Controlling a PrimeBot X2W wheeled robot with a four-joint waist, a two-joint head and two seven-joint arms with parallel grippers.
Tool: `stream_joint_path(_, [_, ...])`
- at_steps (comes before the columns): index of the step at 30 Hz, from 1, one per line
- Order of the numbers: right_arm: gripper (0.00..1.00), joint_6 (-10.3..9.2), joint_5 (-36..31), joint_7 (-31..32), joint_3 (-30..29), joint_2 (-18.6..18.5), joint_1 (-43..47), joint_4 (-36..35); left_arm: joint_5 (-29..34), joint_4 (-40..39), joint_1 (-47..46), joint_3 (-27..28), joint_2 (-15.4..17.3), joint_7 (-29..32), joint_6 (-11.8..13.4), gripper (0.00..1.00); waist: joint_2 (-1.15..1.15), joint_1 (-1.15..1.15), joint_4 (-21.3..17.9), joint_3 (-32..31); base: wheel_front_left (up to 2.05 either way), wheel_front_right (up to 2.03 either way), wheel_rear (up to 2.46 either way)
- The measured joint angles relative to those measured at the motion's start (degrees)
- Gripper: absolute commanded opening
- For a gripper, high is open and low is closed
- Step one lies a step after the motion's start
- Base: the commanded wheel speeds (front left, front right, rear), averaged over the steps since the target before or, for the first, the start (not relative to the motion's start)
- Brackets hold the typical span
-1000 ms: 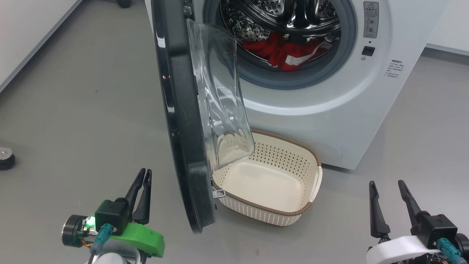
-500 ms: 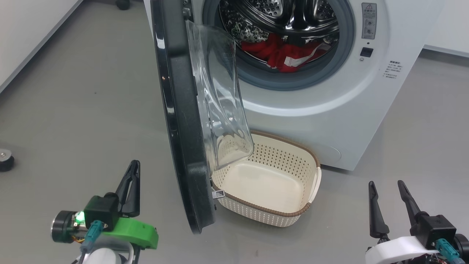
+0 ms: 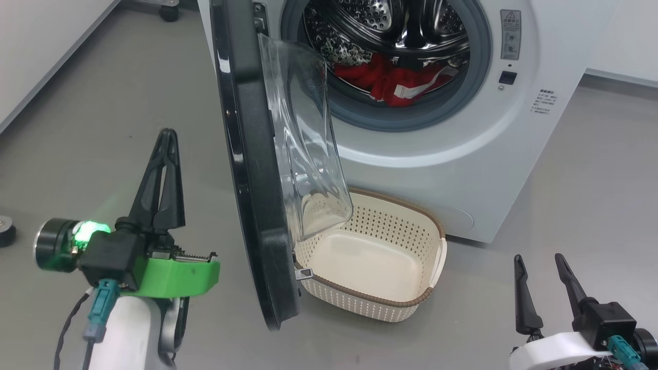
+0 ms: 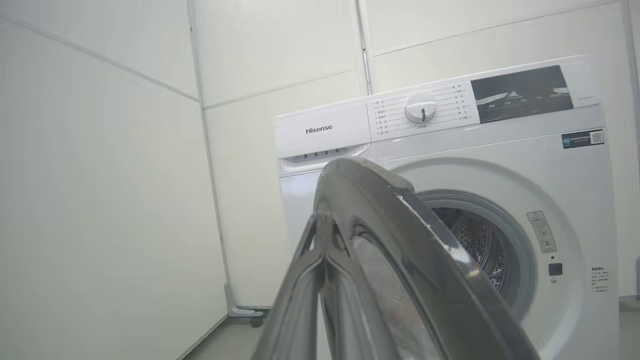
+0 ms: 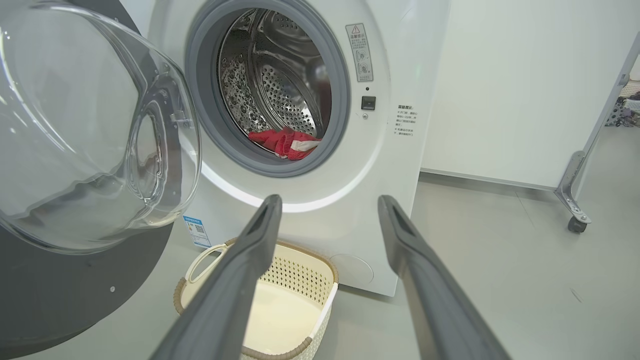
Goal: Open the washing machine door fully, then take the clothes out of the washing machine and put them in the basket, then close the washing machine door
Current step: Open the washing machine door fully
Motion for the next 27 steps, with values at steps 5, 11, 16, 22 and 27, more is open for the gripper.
stream_joint_path(5, [1.0,0.45,-0.01,0.0,0.04,0.22,0.16,0.05,1.33,-5.16,-0.86,-3.18,0.0,-0.04,-1.18,0.0,0.0,0.0,-0.3,-0.26,0.0,0.0,0.0])
stream_joint_path(11, [1.0,0.48,-0.51,0.0,0.03,0.44,0.63,0.13,1.3,-8.87,-0.6,-10.06,0.04,-0.01,-4.26,0.0,0.0,0.0,-0.72,-0.51,0.0,0.0,0.0])
stream_joint_path(16, [1.0,0.49,-0.54,0.0,0.02,0.51,0.89,0.15,-0.89,-10.03,2.36,-16.14,0.12,3.35,-7.3,0.0,0.0,0.0,-0.89,-0.59,0.0,0.0,0.0])
stream_joint_path(22, [1.0,0.51,-0.87,0.0,0.0,0.56,1.14,0.21,-5.26,-10.89,6.66,-22.67,0.44,9.04,-8.58,0.0,0.0,0.0,-0.85,-0.59,0.0,0.0,0.0])
stream_joint_path(27, [1.0,0.52,-0.94,0.0,-0.02,0.63,1.15,0.2,-7.67,-11.27,9.49,-26.54,0.53,13.47,-8.83,0.0,0.0,0.0,-0.72,-0.43,0.0,0.0,0.0])
